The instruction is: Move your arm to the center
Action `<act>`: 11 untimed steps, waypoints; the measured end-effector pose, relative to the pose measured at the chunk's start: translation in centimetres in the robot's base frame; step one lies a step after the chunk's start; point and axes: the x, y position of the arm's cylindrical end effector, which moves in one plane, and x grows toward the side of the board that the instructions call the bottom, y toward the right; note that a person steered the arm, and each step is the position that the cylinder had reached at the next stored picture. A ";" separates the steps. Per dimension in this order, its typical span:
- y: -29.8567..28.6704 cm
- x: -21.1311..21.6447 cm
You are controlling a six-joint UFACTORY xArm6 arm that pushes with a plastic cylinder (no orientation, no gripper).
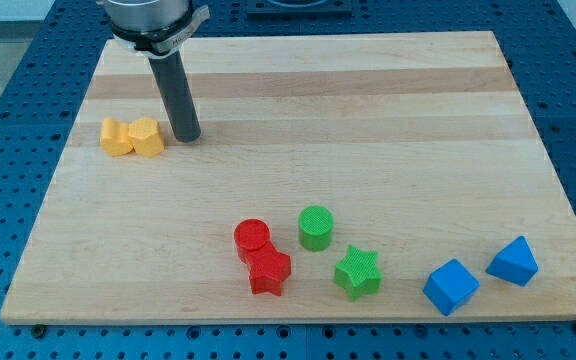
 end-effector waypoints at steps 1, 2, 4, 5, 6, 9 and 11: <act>0.1 0.0; 0.5 0.0; 5.9 0.3; 12.8 0.3; 22.3 1.1; 28.4 1.3; 28.2 0.2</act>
